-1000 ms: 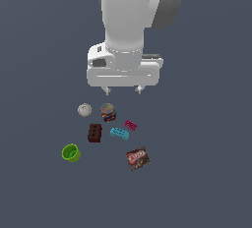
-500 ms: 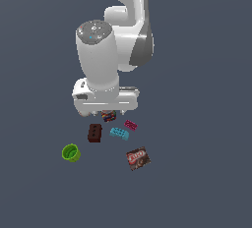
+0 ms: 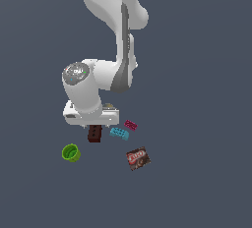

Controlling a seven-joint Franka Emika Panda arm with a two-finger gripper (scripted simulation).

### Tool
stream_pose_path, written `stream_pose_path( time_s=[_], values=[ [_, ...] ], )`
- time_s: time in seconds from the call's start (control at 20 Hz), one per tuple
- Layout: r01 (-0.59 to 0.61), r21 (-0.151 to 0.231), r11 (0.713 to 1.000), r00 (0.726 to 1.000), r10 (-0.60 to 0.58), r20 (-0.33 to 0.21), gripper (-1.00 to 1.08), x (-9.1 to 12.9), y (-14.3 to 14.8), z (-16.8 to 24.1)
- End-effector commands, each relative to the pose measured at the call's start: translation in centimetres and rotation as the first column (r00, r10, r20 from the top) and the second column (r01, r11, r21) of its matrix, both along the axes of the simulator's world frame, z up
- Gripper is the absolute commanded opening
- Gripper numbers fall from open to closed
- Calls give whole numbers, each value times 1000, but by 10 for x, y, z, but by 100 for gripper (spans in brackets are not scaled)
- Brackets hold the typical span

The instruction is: Pick up a designated object from a clutter of objects.

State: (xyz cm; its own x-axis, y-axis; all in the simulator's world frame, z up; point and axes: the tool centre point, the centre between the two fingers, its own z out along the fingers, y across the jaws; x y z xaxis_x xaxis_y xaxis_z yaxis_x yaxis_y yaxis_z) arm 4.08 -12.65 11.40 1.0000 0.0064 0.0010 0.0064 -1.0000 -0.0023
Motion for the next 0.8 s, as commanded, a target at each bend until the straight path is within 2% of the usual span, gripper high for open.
stream_pose_path(
  time_s=[0.0, 0.25, 0.75],
  values=[
    [4, -1, 1000, 1000, -4, 1, 100, -2, -10, -16],
    [10, -2, 1000, 1000, -10, -1, 100, -5, -22, -34],
    [12, -2, 1000, 1000, -12, -2, 100, -7, -23, -48]
  ],
)
